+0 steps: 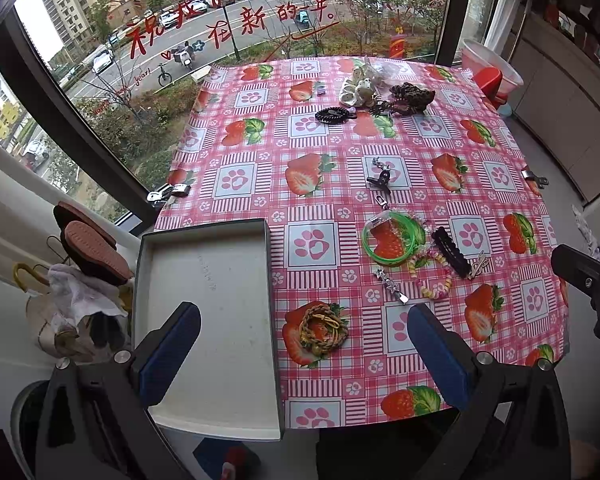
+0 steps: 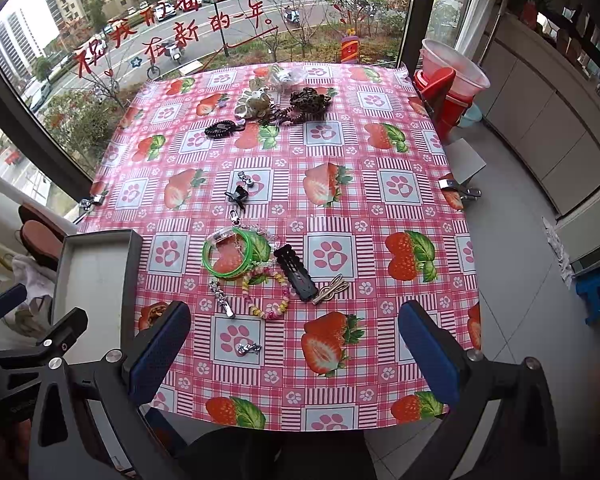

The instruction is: Organize jewelry

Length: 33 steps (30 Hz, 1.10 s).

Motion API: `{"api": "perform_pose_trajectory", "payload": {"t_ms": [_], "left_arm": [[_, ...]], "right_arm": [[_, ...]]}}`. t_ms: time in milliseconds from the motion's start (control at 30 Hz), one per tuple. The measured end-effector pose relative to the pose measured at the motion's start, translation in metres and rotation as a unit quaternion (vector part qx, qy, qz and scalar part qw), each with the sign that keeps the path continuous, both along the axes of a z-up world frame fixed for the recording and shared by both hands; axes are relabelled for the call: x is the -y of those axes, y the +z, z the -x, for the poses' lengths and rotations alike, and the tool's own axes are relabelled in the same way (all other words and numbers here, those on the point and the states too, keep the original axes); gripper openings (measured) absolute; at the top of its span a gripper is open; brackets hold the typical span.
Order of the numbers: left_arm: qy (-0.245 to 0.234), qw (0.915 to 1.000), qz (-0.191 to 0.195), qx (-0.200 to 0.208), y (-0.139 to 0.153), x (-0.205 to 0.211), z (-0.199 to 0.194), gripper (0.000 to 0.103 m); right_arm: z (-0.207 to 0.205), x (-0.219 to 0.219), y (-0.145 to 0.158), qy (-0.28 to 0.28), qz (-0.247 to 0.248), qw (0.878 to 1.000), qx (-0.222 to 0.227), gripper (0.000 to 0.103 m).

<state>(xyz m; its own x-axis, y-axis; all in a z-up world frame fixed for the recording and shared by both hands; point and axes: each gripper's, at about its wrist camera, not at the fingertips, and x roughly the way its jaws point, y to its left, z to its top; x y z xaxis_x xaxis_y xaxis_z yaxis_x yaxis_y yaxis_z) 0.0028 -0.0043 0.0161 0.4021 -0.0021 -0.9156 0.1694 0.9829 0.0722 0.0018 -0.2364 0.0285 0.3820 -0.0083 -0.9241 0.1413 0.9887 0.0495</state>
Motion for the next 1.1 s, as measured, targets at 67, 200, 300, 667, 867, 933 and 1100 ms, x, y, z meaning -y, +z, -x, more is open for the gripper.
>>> {"api": "perform_pose_trajectory", "payload": {"t_ms": [67,200,300,667,867,933,1100], "left_arm": [[0.000,1.0000,-0.001,0.000,0.0004,-0.0001,-0.0001,0.103],[0.002,1.0000,-0.002,0.000,0.0013,-0.0004,0.0016,0.103],[0.004,1.0000,-0.001,0.000,0.0008,-0.0019,0.0018,0.103],[0.004,1.0000,-0.001,0.000,0.0011,-0.0024,0.0016,0.103],[0.003,1.0000,-0.001,0.000,0.0009,-0.0031,0.0013,0.103],[0.003,1.0000,-0.002,0.000,0.0010,-0.0031,0.0013,0.103],[0.003,1.0000,-0.001,0.000,0.0008,-0.0028,0.0012,0.103]], "right_arm": [[0.0013,-0.0010,0.0008,0.000,-0.001,1.000,0.000,0.103],[0.0017,-0.0018,0.0018,0.001,-0.001,1.000,0.001,0.103],[0.0029,-0.0033,0.0019,0.002,0.000,1.000,0.002,0.103],[0.0039,-0.0062,0.0022,0.002,0.001,1.000,0.002,0.103],[0.0042,-0.0076,0.0027,0.003,0.002,1.000,0.002,0.103],[0.0043,-0.0076,0.0027,0.003,0.002,1.000,0.002,0.103],[0.0041,-0.0097,0.0029,0.004,0.001,1.000,0.002,0.103]]}}
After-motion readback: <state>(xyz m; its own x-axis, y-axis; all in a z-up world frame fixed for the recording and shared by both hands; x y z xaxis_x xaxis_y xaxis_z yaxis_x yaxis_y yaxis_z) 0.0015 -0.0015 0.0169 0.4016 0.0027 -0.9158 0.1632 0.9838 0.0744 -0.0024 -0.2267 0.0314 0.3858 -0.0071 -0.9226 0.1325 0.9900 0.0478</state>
